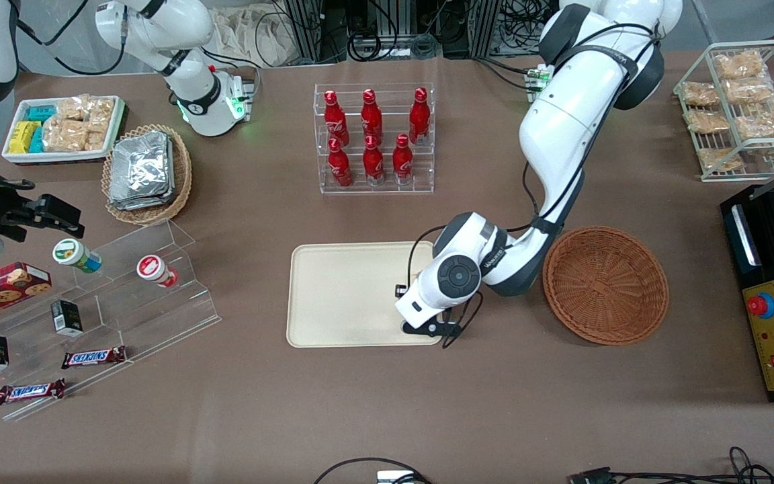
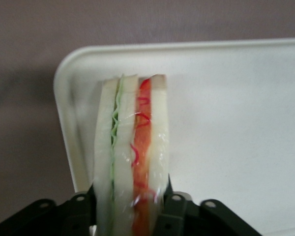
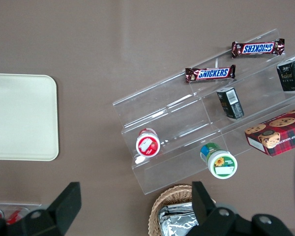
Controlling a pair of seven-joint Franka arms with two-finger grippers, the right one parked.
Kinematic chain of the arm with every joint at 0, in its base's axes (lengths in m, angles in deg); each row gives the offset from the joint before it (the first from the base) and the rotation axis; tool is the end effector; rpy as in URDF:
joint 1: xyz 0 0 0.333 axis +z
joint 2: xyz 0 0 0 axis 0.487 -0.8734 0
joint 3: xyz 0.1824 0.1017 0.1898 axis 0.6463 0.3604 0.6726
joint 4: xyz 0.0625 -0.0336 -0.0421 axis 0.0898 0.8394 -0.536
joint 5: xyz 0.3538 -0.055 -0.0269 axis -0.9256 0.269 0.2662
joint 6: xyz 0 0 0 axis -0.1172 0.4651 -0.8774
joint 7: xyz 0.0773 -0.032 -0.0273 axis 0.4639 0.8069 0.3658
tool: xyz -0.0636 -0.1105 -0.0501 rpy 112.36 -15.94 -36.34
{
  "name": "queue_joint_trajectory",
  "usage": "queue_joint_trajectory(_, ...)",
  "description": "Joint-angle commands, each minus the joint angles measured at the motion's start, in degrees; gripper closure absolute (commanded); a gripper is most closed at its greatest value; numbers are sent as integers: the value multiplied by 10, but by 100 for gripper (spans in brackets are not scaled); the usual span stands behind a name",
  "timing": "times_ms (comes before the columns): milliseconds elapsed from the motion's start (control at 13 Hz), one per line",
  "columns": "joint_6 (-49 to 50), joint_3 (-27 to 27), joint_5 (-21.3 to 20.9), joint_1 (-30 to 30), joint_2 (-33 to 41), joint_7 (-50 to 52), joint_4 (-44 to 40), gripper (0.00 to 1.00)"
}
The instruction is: Place sandwich from basket to tray
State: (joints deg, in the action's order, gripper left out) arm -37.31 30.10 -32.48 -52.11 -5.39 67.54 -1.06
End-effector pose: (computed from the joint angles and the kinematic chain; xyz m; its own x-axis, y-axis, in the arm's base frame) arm 0.5681 -0.4060 0.1903 0.9900 -0.0556 -0.1295 -0.0328 -0.9845 0.1722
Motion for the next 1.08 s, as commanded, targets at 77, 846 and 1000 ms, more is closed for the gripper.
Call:
queue_joint_trajectory(77,80,2,-7,42,99,4,17,0)
queue_joint_trajectory(846,459,2,-14,258,361,-167,17,0)
queue_joint_trajectory(1000,477,3,-14,297,383,-209,24,0)
